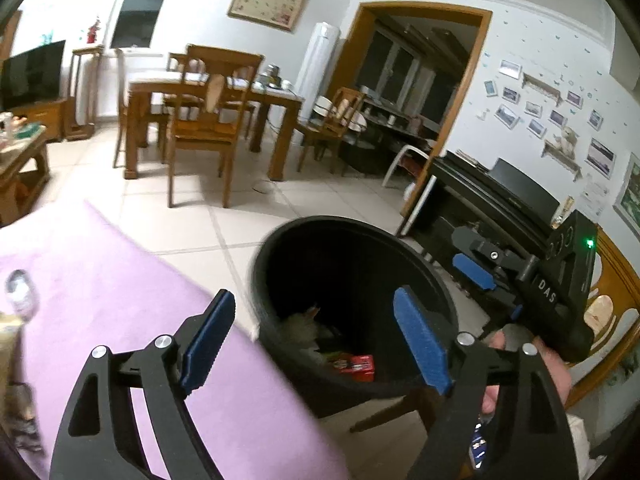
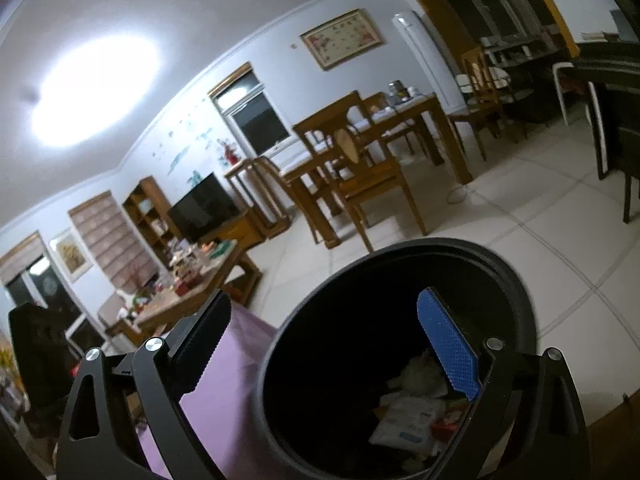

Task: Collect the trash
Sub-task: 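Grasp the blue wipe packet with the left tool while the right tool grasps the tan snack packet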

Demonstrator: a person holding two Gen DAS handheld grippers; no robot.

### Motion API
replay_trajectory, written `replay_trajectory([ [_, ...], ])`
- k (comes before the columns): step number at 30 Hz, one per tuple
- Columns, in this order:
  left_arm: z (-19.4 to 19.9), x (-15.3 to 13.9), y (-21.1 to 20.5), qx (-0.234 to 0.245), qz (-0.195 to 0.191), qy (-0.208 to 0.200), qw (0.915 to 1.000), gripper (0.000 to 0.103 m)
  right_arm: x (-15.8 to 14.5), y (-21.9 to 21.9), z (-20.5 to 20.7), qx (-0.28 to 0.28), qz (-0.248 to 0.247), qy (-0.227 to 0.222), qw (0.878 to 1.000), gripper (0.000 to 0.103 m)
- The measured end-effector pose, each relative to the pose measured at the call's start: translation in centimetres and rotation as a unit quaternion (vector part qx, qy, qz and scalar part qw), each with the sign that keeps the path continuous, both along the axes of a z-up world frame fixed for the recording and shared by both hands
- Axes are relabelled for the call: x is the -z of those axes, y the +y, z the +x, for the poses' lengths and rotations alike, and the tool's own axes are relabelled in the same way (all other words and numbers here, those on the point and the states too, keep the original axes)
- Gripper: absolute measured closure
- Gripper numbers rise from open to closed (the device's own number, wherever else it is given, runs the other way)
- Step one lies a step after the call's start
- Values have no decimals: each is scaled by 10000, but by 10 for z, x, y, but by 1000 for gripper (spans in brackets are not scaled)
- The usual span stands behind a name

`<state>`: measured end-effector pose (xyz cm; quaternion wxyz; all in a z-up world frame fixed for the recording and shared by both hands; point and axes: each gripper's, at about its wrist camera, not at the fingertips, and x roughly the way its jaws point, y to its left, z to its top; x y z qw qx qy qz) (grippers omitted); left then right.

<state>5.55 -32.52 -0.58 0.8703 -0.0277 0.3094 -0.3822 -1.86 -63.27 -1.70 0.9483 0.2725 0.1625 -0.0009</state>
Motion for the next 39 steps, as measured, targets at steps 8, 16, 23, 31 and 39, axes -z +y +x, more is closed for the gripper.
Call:
replay_trajectory([
  [8,1,0,93,-760,-48,15,9971,22,-23,69,19,-578,-298,92,9978,10],
  [16,17,10,203,-1759,-96,196,9842,22,-33,158,50,-1364,-484,285,9891,10],
  [23,59,35,255,-2261,539,778,9695,22,-39,257,92,-2325,-532,652,9690,10],
  [31,94,55,262,-2022,1001,1154,9674,22,-26,347,130,-3205,-651,1258,9366,14],
  [39,103,66,267,-1844,972,1198,9707,12,-6,385,167,-3523,-643,1895,9142,29],
])
